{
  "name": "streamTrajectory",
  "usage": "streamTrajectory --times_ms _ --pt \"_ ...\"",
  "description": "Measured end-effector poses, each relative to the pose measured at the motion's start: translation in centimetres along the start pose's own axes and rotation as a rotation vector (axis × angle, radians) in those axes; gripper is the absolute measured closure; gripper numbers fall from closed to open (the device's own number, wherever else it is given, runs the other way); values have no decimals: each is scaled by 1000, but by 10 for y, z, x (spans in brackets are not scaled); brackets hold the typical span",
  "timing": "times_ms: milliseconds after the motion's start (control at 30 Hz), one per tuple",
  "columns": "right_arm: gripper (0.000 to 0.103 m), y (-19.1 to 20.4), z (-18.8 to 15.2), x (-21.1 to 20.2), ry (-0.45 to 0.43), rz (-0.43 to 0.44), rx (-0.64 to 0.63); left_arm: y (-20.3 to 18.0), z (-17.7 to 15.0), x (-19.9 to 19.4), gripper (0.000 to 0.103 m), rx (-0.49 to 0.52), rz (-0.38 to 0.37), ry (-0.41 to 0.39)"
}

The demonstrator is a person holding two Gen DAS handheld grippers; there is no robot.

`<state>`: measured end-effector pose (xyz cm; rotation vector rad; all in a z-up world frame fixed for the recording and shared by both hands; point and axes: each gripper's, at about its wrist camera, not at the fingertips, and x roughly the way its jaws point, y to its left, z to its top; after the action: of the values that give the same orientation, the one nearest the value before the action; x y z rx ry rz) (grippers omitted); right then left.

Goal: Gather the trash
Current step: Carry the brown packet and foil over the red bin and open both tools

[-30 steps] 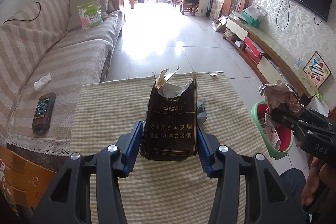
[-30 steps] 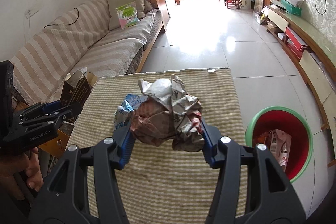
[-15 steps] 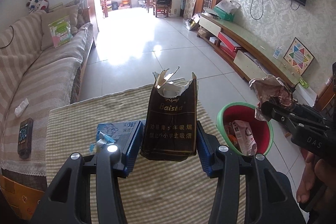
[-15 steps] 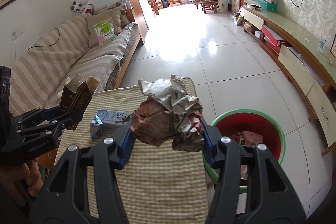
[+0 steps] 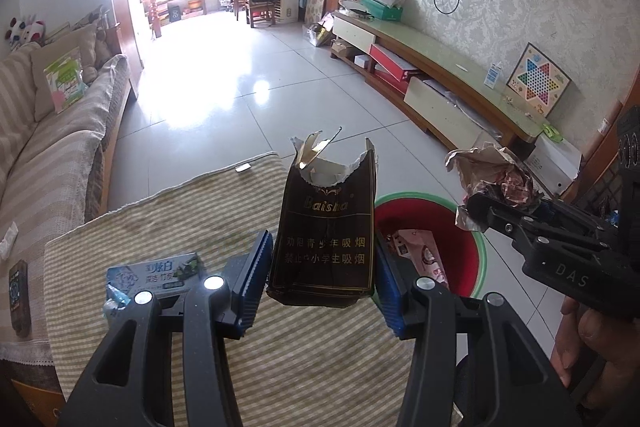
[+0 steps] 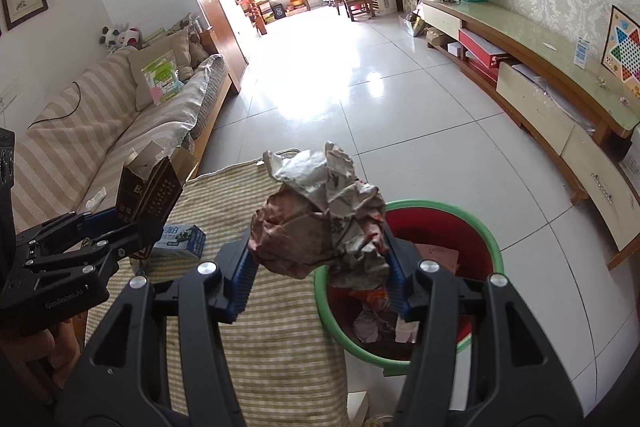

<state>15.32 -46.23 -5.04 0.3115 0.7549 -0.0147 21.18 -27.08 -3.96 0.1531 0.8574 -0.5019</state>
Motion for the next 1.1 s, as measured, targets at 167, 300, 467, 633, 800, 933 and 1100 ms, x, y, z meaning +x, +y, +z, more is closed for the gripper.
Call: streamTrajectory --times_ms 167,300,467,633,800,933,1100 --pt "51 -28 -3 5 5 -22 42 -23 2 22 57 19 -39 30" --pt "51 -51 -7 10 12 -41 77 -42 6 41 57 34 -71 54" --pt "51 -80 -14 17 24 -67 117 -67 10 69 57 51 -106 87" --pt "51 -103 -21 24 38 -93 151 -87 9 94 57 61 -148 118" --pt "51 -115 -23 29 51 -114 166 -98 6 115 57 63 -172 152" --pt "51 -121 -25 32 58 -124 171 -104 2 127 56 73 -188 182" --pt "50 -125 -26 37 69 -126 172 -105 1 134 56 70 -205 201"
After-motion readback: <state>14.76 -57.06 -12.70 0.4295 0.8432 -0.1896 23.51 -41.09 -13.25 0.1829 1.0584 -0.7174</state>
